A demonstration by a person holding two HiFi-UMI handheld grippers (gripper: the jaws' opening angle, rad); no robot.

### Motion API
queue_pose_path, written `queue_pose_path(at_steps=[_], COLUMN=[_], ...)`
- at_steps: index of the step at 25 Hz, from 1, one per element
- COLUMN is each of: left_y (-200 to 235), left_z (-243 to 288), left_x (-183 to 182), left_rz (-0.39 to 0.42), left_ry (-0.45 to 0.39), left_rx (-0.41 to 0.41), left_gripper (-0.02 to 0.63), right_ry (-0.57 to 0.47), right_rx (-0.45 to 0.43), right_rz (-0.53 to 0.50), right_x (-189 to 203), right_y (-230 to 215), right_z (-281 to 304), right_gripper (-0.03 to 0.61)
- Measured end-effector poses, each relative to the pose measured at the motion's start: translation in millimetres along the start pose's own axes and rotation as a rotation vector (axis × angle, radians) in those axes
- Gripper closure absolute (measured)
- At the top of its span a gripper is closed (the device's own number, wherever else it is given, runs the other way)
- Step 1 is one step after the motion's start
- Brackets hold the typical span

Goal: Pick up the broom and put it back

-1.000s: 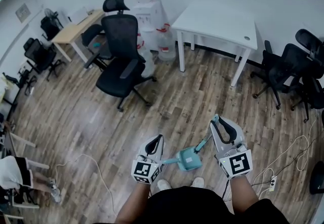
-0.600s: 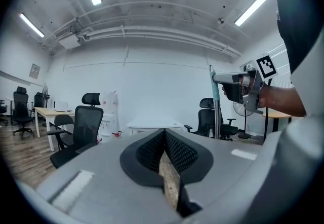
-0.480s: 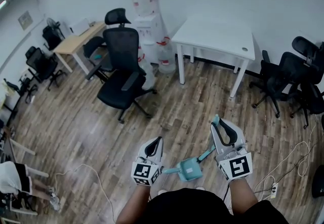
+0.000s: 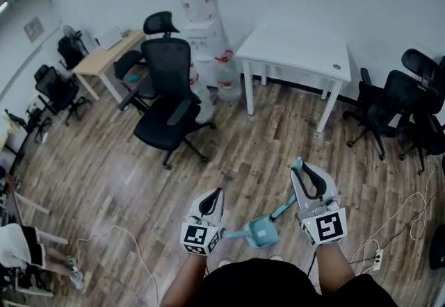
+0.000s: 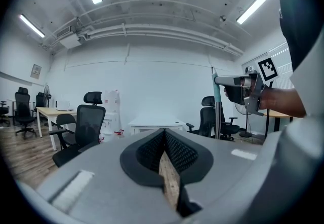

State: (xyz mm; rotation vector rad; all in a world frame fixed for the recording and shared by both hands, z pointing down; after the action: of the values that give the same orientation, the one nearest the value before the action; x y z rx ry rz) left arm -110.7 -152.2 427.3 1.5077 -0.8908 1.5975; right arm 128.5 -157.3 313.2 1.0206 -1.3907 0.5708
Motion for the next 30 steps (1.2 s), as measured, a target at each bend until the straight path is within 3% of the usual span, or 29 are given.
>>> queue_pose_path(at_steps=[18, 30], left_y=[2.4, -5.1], left_z=[-0.4, -28.0], left_x=[15.7, 54.8], left_rz=[-0.025, -0.035], left_ry=[0.054, 0.180], left_rx=[-0.007, -0.027], left_gripper=[0.595, 0.595], right_ry=[0.102, 0.254], right_rx=[-0.058, -0.083], right_rz=[0.003, 0.046], right_x=[32.6, 93.0], right_y=[14.5, 31.4], right_z=[2.7, -17.4], right_gripper=[0.483, 0.485])
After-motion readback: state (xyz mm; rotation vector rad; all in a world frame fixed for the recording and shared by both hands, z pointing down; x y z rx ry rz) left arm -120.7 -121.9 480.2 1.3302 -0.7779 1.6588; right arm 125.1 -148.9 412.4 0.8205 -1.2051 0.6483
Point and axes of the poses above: the fingertips, and each gripper's own axes: z forward along the fingers, y to its left, x out of its underside, the point moved 4 cm from there along -z, backward along the fingers, and after that the axes turned 1 degree about -z, right-handed, at the moved point
